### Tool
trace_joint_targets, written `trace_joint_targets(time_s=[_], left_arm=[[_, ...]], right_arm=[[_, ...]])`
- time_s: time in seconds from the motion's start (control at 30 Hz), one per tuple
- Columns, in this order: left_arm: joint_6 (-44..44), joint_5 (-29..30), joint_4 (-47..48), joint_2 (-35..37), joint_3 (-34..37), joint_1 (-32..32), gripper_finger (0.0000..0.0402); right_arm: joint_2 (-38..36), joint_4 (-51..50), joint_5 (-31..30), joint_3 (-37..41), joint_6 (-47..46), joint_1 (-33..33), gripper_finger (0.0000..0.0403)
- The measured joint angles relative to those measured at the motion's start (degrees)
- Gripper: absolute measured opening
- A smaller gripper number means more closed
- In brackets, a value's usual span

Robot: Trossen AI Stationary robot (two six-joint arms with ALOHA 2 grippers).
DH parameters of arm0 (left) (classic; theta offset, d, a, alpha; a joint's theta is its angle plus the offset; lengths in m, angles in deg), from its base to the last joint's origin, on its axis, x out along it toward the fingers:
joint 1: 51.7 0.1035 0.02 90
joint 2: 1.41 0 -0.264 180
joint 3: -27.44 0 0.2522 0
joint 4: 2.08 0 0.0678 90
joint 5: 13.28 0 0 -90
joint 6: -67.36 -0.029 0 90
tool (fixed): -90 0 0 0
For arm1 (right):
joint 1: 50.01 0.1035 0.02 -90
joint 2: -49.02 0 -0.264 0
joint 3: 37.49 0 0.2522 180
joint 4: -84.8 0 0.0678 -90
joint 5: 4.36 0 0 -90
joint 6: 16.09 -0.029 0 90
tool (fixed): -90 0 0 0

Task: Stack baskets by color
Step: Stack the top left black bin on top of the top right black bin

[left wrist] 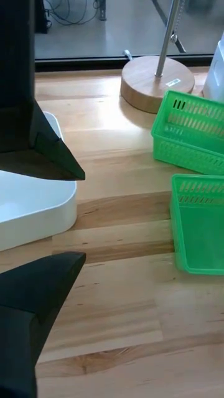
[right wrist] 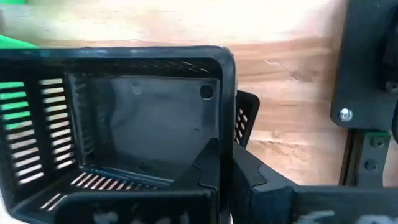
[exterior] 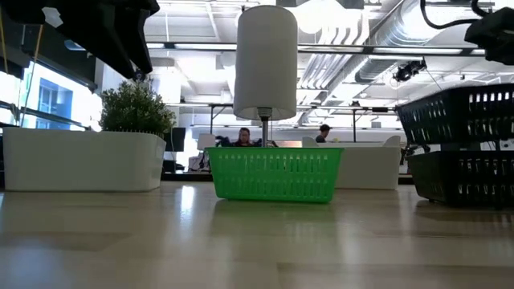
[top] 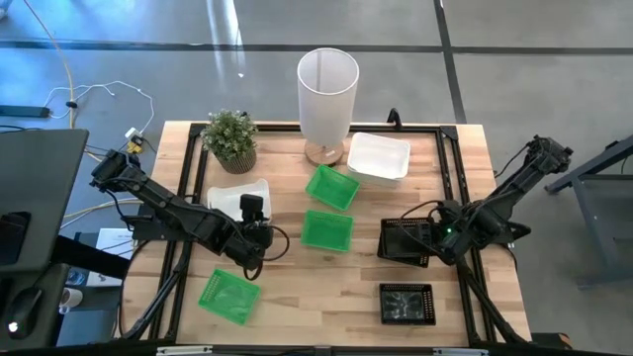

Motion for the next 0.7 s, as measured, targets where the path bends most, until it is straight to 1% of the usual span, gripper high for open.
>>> trace_joint_targets(time_s=[0.13, 0.47, 0.7], left_arm=[[0.1, 0.0, 0.0, 0.0, 0.0, 0.0, 0.0184], [0.2, 0.0, 0.0, 0.0, 0.0, 0.0, 0.0184], [1.4, 0.0, 0.0, 0.0, 0.0, 0.0, 0.0184]], right_arm=[[2.4, 0.5, 2.5, 0.0, -0.2, -0.5, 0.0000], [6.7, 7.4, 1.8, 0.0, 0.1, -3.1, 0.0000], [10.0, 8.0, 2.5, 0.0, 0.3, -3.6, 0.0000]])
